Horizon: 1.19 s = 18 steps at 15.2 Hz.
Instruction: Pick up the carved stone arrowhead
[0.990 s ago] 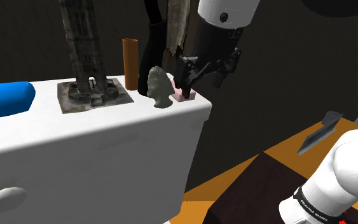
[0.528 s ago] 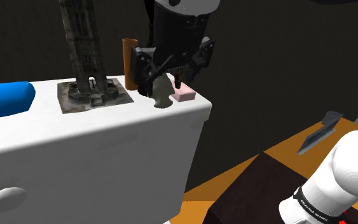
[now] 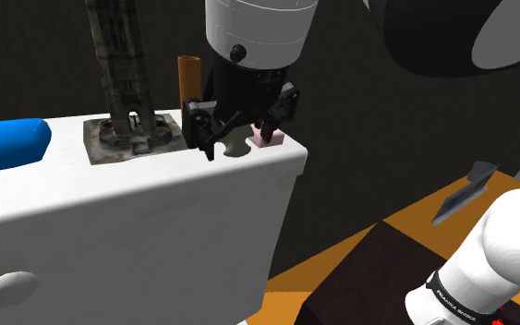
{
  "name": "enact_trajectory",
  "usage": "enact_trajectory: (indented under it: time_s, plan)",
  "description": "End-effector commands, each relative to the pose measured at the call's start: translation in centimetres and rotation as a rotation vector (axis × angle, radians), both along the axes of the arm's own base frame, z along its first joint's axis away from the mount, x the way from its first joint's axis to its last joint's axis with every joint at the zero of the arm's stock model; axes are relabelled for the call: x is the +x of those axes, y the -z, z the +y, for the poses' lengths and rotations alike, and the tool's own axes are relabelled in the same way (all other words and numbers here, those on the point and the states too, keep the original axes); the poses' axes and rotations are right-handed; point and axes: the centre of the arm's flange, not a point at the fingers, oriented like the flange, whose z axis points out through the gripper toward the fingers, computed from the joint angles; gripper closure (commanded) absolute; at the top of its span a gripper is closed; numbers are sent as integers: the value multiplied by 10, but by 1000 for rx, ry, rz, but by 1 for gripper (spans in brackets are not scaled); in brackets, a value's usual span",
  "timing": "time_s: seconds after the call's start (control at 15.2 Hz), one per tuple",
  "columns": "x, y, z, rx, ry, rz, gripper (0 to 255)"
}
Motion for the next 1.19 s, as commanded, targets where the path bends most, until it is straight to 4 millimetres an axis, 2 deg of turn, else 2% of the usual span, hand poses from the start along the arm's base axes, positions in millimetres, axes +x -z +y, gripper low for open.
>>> enact_trajectory:
  time_s: [0.0, 0.07, 0.66, 1.12]
  plan:
    - [0, 4, -1, 0, 0, 0, 0]
    - [-1, 4, 0, 0, 0, 0, 255]
    - [0, 4, 0, 0, 0, 0, 255]
    - [0, -33, -1, 0, 0, 0, 255]
